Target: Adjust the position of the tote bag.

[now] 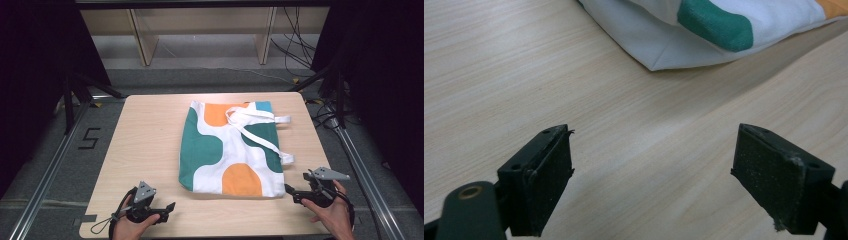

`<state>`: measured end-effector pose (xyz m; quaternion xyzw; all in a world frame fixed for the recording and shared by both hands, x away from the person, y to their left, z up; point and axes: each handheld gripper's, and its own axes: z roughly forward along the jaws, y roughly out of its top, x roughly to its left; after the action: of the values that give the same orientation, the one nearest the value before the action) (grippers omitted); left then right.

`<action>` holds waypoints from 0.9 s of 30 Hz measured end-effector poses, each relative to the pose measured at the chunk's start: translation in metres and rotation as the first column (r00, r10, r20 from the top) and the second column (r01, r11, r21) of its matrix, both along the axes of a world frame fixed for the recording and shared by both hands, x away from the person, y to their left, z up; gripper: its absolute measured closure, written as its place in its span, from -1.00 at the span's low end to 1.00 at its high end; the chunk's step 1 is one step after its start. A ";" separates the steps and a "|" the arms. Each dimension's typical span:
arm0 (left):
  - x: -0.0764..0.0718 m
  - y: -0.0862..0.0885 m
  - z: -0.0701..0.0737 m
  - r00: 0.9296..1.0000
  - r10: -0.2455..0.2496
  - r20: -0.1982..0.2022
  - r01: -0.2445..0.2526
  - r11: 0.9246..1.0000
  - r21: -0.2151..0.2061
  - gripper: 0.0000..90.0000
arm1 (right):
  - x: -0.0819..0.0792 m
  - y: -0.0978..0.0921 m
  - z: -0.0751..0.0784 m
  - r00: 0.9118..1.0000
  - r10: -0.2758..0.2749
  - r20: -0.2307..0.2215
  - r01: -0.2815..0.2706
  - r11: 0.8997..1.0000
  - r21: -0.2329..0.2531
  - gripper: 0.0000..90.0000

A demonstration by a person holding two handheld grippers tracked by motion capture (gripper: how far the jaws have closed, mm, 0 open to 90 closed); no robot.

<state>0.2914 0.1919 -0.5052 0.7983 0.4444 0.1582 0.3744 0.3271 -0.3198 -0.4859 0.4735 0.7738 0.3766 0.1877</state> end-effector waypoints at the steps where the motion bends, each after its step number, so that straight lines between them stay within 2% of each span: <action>1: 0.000 0.001 0.001 1.000 -0.017 -0.003 0.017 1.000 0.009 -0.67 | 0.001 0.001 0.000 1.000 -0.003 0.009 0.003 1.000 -0.007 -0.62; 3: 0.000 -0.001 0.000 1.000 -0.005 0.009 0.005 1.000 -0.002 -0.67 | 0.000 0.001 0.000 1.000 -0.001 -0.006 0.001 1.000 -0.001 -0.61; 4: 0.000 -0.002 0.000 1.000 0.001 -0.004 -0.001 1.000 -0.017 -0.67 | 0.000 0.001 0.000 1.000 0.004 0.001 -0.004 1.000 0.001 -0.59; 5: 0.001 0.000 0.001 1.000 -0.016 0.001 0.016 1.000 0.003 -0.67 | 0.001 0.000 -0.001 1.000 0.008 0.009 -0.008 1.000 0.000 -0.58; 7: 0.001 -0.002 0.000 1.000 0.001 -0.001 -0.001 1.000 -0.014 -0.67 | 0.000 0.000 0.000 1.000 0.002 0.002 -0.002 1.000 0.003 -0.57; 9: 0.002 0.000 0.001 1.000 -0.011 0.011 0.011 1.000 0.016 -0.67 | 0.000 -0.001 0.000 1.000 0.006 0.004 -0.006 1.000 0.007 -0.57; 11: 0.003 0.001 0.002 1.000 -0.022 0.005 0.022 1.000 0.016 -0.67 | 0.001 -0.002 0.000 1.000 0.015 0.020 -0.015 1.000 0.002 -0.57; 12: 0.003 -0.001 0.001 1.000 -0.009 0.008 0.009 1.000 -0.006 -0.67 | 0.001 -0.002 -0.001 1.000 0.018 0.019 -0.018 1.000 0.001 -0.57; 13: 0.003 -0.001 0.001 1.000 -0.014 0.006 0.014 1.000 -0.004 -0.67 | 0.001 -0.001 -0.001 1.000 0.015 -0.001 -0.015 1.000 0.009 -0.56; 14: 0.003 -0.001 0.001 1.000 -0.019 0.011 0.019 1.000 0.009 -0.67 | 0.001 0.000 -0.001 1.000 0.012 0.004 -0.012 1.000 0.010 -0.56; 16: 0.003 -0.002 0.000 1.000 -0.015 0.009 0.015 1.000 0.004 -0.67 | 0.001 0.000 -0.001 1.000 0.017 0.002 -0.017 1.000 0.009 -0.56; 17: 0.003 -0.004 -0.001 1.000 0.001 0.011 -0.001 1.000 -0.018 -0.67 | -0.002 0.003 -0.001 1.000 -0.014 -0.015 0.014 0.999 0.028 -0.56; 18: 0.003 -0.004 0.000 1.000 0.002 0.004 -0.002 1.000 -0.012 -0.67 | -0.001 0.002 -0.001 1.000 -0.008 0.000 0.008 1.000 0.019 -0.56; 19: 0.003 -0.004 -0.001 1.000 -0.002 0.014 0.003 1.000 -0.006 -0.66 | -0.001 0.002 -0.001 1.000 -0.009 -0.003 0.009 1.000 0.018 -0.56; 22: 0.003 -0.004 -0.001 1.000 0.003 0.000 -0.003 1.000 -0.018 -0.66 | -0.001 0.002 -0.001 1.000 -0.010 -0.003 0.010 1.000 0.020 -0.56; 23: 0.003 -0.003 -0.001 1.000 -0.008 -0.003 0.008 1.000 -0.007 -0.66 | -0.002 0.002 -0.001 1.000 -0.010 -0.007 0.010 1.000 0.024 -0.56; 25: 0.003 -0.004 -0.001 1.000 0.005 0.006 -0.005 1.000 -0.014 -0.67 | -0.002 0.003 -0.001 1.000 -0.011 -0.009 0.011 1.000 0.026 -0.55; 26: 0.003 -0.004 0.000 1.000 -0.002 0.006 0.002 1.000 -0.014 -0.67 | -0.002 0.002 -0.001 1.000 -0.005 -0.008 0.005 1.000 0.024 -0.55; 27: 0.003 -0.001 0.002 0.999 -0.033 0.006 0.033 0.999 0.015 -0.67 | -0.002 0.003 -0.001 1.000 -0.002 -0.009 0.002 1.000 0.021 -0.55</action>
<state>0.2948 0.1908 -0.5035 0.8077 0.4287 0.1579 0.3727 0.3255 -0.3173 -0.4865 0.4779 0.7702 0.3823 0.1794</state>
